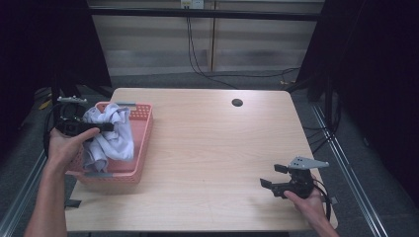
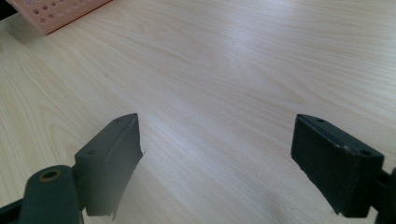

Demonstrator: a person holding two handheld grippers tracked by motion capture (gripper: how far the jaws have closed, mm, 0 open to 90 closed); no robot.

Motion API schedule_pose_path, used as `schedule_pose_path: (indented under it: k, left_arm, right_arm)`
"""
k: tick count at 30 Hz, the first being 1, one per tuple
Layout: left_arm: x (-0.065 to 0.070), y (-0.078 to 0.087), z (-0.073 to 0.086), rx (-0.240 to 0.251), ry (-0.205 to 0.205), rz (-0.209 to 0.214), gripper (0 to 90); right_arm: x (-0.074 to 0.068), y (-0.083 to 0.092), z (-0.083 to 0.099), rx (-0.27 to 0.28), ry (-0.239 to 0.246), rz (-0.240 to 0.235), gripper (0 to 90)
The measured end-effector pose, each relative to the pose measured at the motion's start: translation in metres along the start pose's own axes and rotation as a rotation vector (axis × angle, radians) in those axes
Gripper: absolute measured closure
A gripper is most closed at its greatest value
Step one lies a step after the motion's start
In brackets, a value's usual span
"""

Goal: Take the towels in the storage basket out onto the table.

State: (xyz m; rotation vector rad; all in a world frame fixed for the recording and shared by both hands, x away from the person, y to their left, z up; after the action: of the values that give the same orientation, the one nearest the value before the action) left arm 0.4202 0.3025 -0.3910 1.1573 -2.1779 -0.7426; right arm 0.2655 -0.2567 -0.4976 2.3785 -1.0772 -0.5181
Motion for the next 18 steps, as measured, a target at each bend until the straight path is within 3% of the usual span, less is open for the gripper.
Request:
schedule_pose_path:
  k: [7,9,18]
  left_arm:
    - [0.001,0.008,-0.011,0.028,0.018,-0.005,50.3]
    - [0.004,0.011,-0.015,0.028,-0.005,-0.013,50.3]
    - [0.011,0.021,-0.028,0.047,-0.008,0.011,50.2]
  right_arm:
    - [0.000,0.000,0.000,0.000,0.000,-0.001,15.7]
    - [0.000,0.000,0.000,0.000,0.001,-0.001,15.7]
    - [0.000,0.000,0.000,-0.006,0.000,-0.005,15.7]
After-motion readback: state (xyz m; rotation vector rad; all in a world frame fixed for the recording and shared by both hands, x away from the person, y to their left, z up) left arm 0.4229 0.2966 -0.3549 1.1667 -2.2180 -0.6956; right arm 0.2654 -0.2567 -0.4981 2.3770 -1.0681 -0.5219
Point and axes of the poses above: each handheld gripper's, and its own axes: y roughly backward along the jaws, z roughly out of its underside, x roughly to its right, the point moved 5 cm from there along -y, roughly forward along the jaws, and after that the axes turned 3 degrees about y, right-handed, at the moved point
